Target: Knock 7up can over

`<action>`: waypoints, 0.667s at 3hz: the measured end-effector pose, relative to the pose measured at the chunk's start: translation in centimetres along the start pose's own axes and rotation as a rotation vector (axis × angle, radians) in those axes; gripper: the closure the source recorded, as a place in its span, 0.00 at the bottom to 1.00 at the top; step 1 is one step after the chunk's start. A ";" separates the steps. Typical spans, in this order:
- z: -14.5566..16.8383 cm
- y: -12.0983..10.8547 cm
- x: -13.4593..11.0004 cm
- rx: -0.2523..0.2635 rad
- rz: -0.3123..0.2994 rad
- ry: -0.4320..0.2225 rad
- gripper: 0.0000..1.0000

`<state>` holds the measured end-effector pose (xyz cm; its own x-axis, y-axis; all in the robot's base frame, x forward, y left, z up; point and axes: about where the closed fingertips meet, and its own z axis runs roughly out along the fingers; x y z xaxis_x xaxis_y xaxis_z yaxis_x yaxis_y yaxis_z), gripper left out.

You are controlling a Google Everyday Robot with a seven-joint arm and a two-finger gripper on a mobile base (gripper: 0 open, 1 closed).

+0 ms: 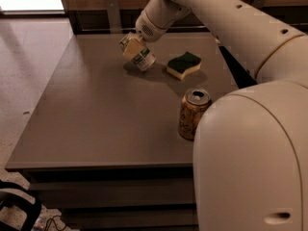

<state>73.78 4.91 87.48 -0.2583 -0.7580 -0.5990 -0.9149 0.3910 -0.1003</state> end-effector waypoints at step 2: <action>3.0 -0.2 0.0 -0.029 -0.027 0.121 1.00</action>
Offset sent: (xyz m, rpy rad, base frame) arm 0.0259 0.0251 -0.0327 -0.1460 0.0786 0.0680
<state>74.93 6.37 85.16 -0.2670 -0.8261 -0.4962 -0.9303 0.3554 -0.0910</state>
